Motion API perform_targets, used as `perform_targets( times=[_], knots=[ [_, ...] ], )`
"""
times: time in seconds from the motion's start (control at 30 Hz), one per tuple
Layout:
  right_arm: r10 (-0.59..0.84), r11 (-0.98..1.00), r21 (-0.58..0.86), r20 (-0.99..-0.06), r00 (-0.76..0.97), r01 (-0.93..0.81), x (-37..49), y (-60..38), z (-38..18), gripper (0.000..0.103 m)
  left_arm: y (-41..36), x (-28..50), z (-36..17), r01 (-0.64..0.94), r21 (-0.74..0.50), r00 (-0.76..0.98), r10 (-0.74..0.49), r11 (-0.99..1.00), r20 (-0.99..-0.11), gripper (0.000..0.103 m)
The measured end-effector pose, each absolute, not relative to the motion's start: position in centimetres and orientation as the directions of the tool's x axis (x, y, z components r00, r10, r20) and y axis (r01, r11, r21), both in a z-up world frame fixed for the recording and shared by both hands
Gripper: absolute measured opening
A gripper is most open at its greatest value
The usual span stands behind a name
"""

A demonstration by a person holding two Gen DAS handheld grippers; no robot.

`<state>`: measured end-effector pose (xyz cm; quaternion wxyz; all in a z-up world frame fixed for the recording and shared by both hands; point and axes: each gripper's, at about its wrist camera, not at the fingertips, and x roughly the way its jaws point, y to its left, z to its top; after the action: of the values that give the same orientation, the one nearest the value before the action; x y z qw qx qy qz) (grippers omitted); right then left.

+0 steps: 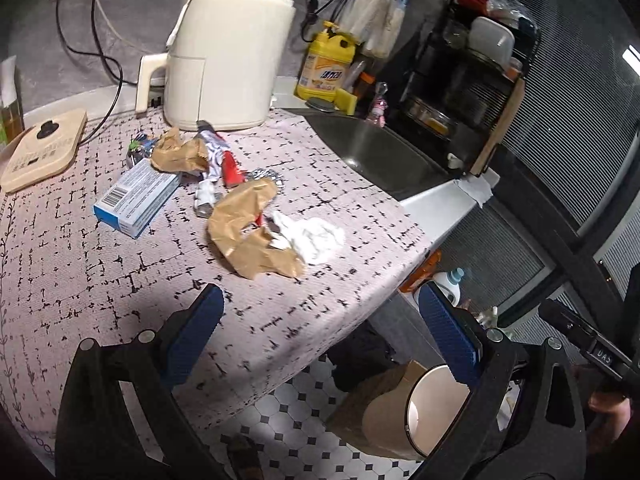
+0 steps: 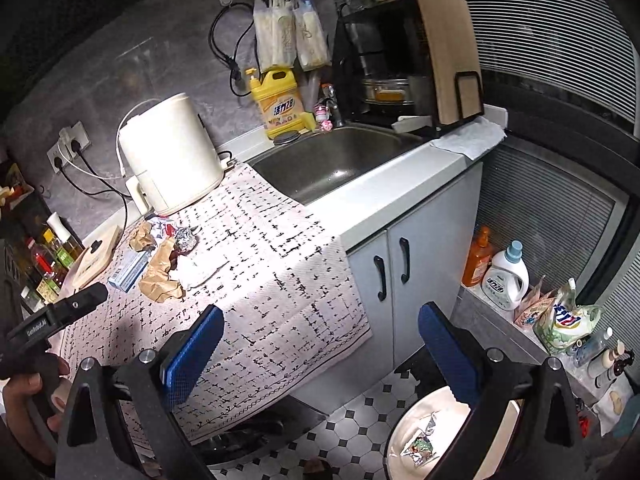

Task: Collect trash
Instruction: 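Move both open tools back to the trash pile on the counter, then grasp the brown paper bag with the left tool while the right tool grasps the white tissue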

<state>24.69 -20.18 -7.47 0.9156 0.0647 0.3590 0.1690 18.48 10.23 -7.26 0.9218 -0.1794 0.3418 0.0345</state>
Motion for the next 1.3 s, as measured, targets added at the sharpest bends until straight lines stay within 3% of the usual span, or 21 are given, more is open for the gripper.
perform_targets(
  times=[0.27, 0.33, 0.63, 0.73, 0.77, 0.83, 0.97, 1.3],
  knots=[
    [0.336, 0.942, 0.234, -0.661, 0.671, -0.241, 26.3, -17.3, -8.1, 0.095, 13.8, 20.9, -9.2, -0.193, -0.317, 0.735, -0.077, 0.929, -0.673, 0.096],
    [0.331, 0.944, 0.232, -0.668, 0.667, -0.236, 26.7, -16.8, -8.3, 0.095, 14.5, 21.7, -9.9, -0.186, -0.318, 0.724, -0.089, 0.93, -0.684, 0.088],
    [0.319, 0.948, 0.239, -0.705, 0.634, -0.212, 28.3, -13.9, -8.9, 0.087, 16.9, 26.1, -13.0, -0.166, -0.324, 0.657, -0.141, 0.931, -0.741, 0.078],
    [0.323, 0.946, 0.232, -0.709, 0.627, -0.225, 28.9, -12.4, -9.0, 0.085, 17.7, 27.2, -14.3, -0.165, -0.363, 0.629, -0.186, 0.917, -0.754, 0.059],
    [0.327, 0.945, 0.233, -0.711, 0.623, -0.23, 29.1, -11.9, -9.1, 0.085, 18.0, 27.3, -14.4, -0.158, -0.386, 0.635, -0.206, 0.909, -0.744, 0.048],
    [0.339, 0.94, 0.236, -0.716, 0.61, -0.245, 29.6, -10.7, -9.4, 0.084, 18.3, 27.5, -14.4, -0.132, -0.439, 0.636, -0.263, 0.889, -0.725, 0.015],
    [0.376, 0.923, 0.247, -0.74, 0.558, -0.295, 30.9, -7.8, -10.2, 0.074, 19.0, 26.5, -13.3, -0.11, -0.447, 0.659, -0.271, 0.888, -0.702, 0.013],
    [0.442, 0.864, 0.221, -0.764, 0.471, -0.452, 33.1, 0.9, -11.7, 0.071, 23.4, 21.7, -10.8, -0.164, -0.414, 0.725, -0.175, 0.895, -0.666, 0.013]
  ],
)
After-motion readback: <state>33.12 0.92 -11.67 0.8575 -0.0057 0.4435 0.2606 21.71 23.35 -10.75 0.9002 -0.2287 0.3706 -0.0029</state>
